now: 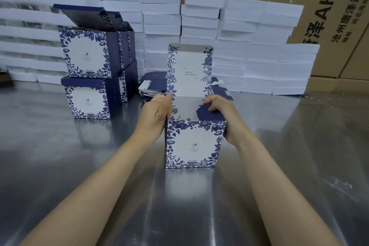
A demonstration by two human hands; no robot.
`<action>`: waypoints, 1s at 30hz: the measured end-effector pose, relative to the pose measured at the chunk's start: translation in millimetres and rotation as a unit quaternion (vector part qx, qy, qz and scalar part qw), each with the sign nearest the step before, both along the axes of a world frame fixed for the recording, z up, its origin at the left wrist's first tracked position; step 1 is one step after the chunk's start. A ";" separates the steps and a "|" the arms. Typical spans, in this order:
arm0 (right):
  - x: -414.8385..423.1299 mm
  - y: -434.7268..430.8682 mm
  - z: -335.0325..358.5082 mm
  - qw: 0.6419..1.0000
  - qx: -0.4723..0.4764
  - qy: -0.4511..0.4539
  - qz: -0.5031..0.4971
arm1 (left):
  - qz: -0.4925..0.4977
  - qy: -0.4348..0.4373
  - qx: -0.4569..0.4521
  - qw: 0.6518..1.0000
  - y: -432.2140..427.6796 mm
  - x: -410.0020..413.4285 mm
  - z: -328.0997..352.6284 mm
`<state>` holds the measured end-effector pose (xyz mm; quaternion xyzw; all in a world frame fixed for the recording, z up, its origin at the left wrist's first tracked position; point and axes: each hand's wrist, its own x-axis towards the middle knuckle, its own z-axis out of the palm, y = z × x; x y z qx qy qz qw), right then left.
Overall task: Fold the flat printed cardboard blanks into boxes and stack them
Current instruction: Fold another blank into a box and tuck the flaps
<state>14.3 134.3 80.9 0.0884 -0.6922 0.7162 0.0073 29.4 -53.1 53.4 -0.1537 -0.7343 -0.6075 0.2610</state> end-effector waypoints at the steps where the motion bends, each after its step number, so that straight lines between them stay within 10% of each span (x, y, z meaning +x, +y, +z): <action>1: -0.9 -1.2 -0.3 1.000 0.003 0.009 -0.001 | 0.002 0.003 -0.004 1.000 -1.0 -0.5 -1.3; 17: -9.7 -4.0 -18.6 0.954 0.021 0.270 -0.125 | 0.000 0.032 0.024 0.999 3.1 8.6 3.2; 30: 5.5 -10.2 -2.6 0.960 -0.005 0.280 0.023 | 0.033 0.067 0.046 0.996 1.8 10.8 1.9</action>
